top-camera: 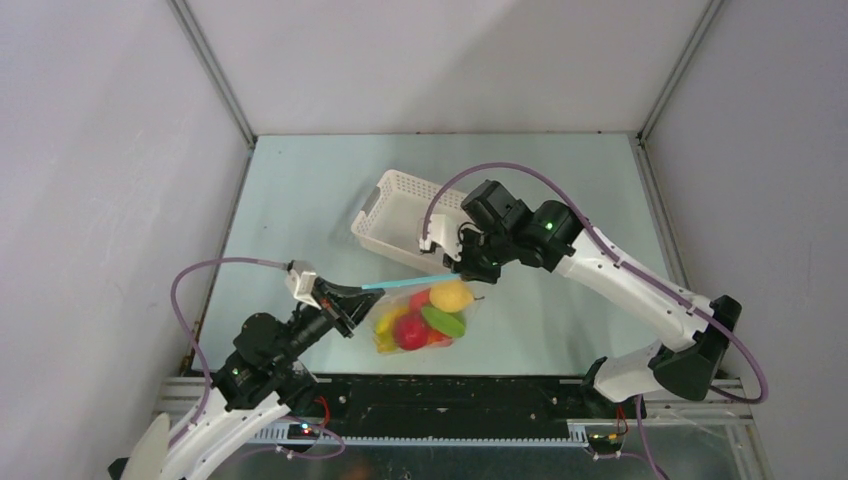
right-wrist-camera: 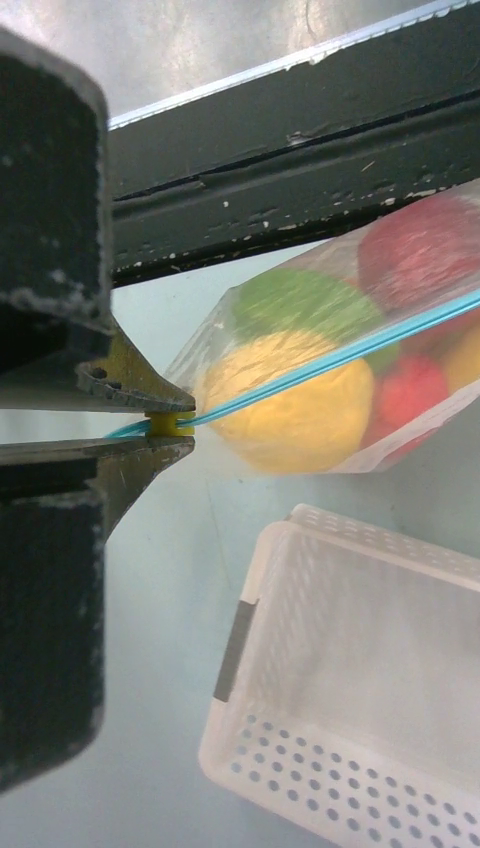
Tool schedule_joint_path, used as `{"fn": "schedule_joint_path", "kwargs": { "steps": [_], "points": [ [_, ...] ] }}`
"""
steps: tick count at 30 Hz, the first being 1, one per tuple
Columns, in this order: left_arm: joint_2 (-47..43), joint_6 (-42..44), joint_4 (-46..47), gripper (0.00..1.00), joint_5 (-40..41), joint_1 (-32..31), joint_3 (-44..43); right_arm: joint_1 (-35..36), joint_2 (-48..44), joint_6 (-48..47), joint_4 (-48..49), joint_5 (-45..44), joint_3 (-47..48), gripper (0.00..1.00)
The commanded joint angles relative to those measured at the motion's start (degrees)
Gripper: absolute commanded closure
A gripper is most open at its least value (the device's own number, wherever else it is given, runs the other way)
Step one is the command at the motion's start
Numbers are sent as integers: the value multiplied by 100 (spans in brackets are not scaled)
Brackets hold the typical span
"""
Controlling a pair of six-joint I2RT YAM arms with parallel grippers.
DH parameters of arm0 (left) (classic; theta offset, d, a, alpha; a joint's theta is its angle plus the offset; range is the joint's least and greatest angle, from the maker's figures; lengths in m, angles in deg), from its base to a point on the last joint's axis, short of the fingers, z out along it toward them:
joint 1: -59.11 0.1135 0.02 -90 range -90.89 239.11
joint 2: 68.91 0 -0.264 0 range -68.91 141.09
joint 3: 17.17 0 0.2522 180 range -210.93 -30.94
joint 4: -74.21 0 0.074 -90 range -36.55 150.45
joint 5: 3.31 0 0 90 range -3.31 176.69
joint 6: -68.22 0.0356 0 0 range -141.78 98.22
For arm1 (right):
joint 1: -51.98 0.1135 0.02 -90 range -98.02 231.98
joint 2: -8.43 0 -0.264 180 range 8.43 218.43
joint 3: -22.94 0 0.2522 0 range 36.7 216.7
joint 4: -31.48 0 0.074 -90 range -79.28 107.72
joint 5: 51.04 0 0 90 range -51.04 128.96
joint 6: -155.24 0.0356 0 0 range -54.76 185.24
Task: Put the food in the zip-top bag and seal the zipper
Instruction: Zip the zipper food storage bag at the center of the board.
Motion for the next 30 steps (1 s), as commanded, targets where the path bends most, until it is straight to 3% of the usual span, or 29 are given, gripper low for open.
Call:
{"fn": "schedule_joint_path", "kwargs": {
  "steps": [1, 30],
  "points": [
    [-158, 147, 241, 100, 296, 16, -96, -285, -258, -187, -680, -543, -118, 96],
    [-307, 228, 145, 100, 468, 21, -88, -1147, -1084, -682, -919, -423, -524, 96]
  ]
}}
